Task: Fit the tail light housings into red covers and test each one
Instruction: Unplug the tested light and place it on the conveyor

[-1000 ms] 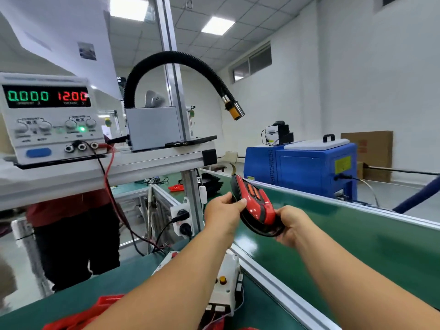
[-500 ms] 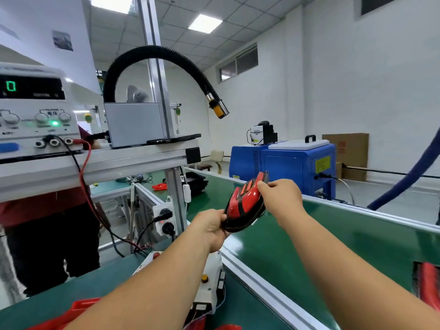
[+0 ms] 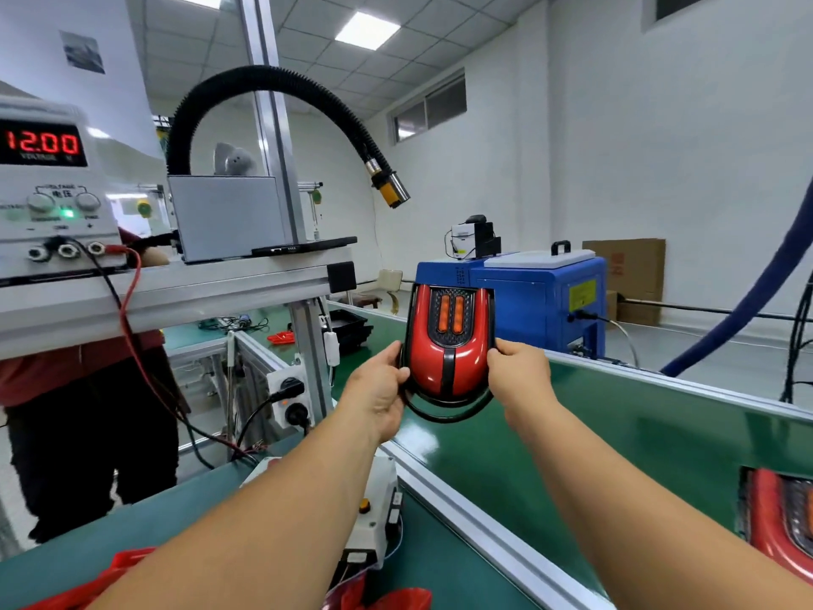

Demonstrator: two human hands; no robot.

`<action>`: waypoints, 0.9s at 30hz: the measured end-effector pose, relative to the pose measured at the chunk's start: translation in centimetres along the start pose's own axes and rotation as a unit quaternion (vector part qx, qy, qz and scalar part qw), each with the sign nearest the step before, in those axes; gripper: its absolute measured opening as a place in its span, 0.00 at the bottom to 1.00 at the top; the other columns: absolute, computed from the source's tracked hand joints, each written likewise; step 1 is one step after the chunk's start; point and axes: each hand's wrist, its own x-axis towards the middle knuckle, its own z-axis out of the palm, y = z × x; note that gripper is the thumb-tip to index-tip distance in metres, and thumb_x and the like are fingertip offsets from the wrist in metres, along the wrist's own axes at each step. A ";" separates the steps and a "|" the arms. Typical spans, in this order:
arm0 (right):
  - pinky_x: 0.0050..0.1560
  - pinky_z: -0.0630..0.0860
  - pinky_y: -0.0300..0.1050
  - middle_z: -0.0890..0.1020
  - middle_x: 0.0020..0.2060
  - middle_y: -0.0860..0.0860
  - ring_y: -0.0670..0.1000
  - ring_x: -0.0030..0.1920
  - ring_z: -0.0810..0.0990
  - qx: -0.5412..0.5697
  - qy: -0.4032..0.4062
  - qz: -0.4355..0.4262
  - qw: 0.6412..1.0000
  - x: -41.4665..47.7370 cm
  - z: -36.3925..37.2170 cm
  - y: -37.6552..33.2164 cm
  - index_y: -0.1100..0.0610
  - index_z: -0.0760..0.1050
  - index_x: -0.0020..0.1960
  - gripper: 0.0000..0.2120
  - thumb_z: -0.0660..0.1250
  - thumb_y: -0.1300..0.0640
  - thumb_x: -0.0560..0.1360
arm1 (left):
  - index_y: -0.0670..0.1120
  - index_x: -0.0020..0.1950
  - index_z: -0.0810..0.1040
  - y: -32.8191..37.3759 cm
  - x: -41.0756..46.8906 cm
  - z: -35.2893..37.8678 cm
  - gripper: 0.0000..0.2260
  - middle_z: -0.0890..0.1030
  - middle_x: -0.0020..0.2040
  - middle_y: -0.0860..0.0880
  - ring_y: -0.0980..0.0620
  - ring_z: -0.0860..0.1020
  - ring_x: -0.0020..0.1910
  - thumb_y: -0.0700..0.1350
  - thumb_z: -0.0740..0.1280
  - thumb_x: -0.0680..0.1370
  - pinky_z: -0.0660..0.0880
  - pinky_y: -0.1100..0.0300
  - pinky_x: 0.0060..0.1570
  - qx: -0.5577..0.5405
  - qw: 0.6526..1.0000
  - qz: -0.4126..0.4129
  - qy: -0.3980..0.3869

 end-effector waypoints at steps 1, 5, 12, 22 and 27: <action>0.44 0.75 0.46 0.85 0.41 0.59 0.50 0.38 0.72 0.004 0.000 -0.003 1.000 -0.4 -0.3 0.0 0.57 0.83 0.44 0.15 0.59 0.64 0.77 | 0.41 0.76 0.63 -0.1 -0.2 0.0 0.25 0.69 0.74 0.42 0.47 0.76 0.63 0.26 0.51 0.81 0.73 0.55 0.64 0.001 1.000 0.009 -0.002; 0.44 0.73 0.44 0.85 0.46 0.56 0.51 0.42 0.76 0.003 0.015 -0.020 1.000 -2.1 -2.4 -0.2 0.56 0.83 0.48 0.15 0.58 0.64 0.77 | 0.42 0.76 0.64 -0.7 -1.7 1.0 0.24 0.72 0.72 0.44 0.53 0.79 0.49 0.27 0.53 0.81 0.78 0.66 0.40 0.041 0.999 0.014 -0.027; 0.31 0.68 0.40 0.79 0.49 0.52 0.46 0.35 0.74 -0.050 0.115 0.003 0.992 -4.9 -10.5 0.5 0.55 0.75 0.62 0.14 0.59 0.60 0.79 | 0.44 0.64 0.76 -2.2 -6.4 6.0 0.21 0.86 0.43 0.54 0.60 0.82 0.34 0.26 0.55 0.79 0.78 0.68 0.34 0.104 0.986 0.014 -0.127; 0.29 0.68 0.39 0.80 0.36 0.51 0.48 0.30 0.73 -0.127 0.200 -0.048 0.970 -10.6 -23.0 -2.3 0.58 0.81 0.45 0.11 0.60 0.61 0.77 | 0.41 0.64 0.76 -4.1 -13.5 14.3 0.18 0.84 0.53 0.46 0.54 0.82 0.43 0.28 0.57 0.79 0.79 0.61 0.44 0.077 0.973 -0.029 -0.217; 0.37 0.75 0.46 0.81 0.32 0.51 0.50 0.34 0.77 -0.128 0.270 -0.100 0.949 -14.6 -30.1 -5.1 0.61 0.81 0.44 0.09 0.63 0.60 0.77 | 0.42 0.66 0.74 -3.7 -18.2 19.8 0.18 0.83 0.49 0.45 0.53 0.80 0.40 0.28 0.58 0.79 0.80 0.62 0.42 0.042 0.959 -0.027 -0.278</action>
